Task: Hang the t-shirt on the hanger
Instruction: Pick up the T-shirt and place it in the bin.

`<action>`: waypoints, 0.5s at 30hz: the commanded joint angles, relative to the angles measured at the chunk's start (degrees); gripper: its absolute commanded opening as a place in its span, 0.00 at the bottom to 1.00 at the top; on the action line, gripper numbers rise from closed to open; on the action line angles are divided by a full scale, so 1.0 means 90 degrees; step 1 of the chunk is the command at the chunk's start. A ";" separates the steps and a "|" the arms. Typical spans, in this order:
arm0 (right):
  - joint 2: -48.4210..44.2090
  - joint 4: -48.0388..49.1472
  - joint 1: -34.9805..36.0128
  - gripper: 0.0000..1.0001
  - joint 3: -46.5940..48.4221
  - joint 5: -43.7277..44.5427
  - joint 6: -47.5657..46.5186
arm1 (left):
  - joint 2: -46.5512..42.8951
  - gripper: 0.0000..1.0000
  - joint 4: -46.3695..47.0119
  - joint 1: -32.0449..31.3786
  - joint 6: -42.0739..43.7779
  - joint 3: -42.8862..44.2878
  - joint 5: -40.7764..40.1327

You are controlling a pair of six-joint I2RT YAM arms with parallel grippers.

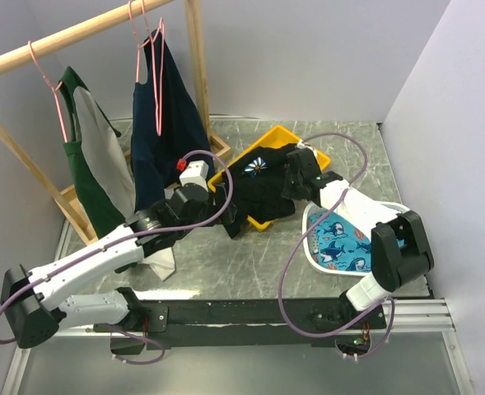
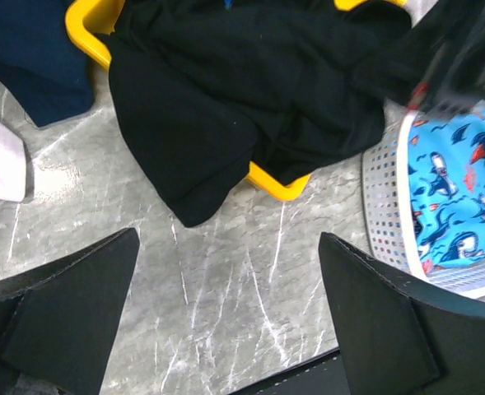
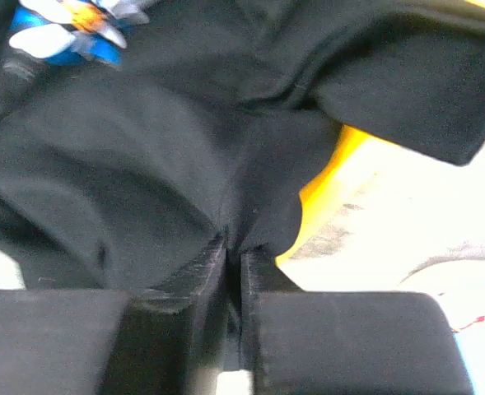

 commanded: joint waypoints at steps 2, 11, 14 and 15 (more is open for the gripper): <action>-0.0736 -0.0117 0.0218 0.00 0.1173 -0.0278 -0.0023 | 0.0219 0.99 0.0312 0.0108 0.0221 0.0372 0.0153; -0.2172 -0.0548 0.0355 0.00 0.2580 -0.0649 -0.0004 | 0.0288 0.97 0.0322 0.0205 0.0309 0.0695 0.0104; -0.2378 -0.0587 0.0365 0.00 0.2912 -0.1010 -0.0053 | 0.0181 0.96 0.0234 0.0215 0.0339 0.0802 0.0026; -0.2407 -0.0606 0.0384 0.00 0.2980 -0.1088 -0.0053 | 0.0142 0.95 0.0224 0.0215 0.0358 0.0822 -0.0003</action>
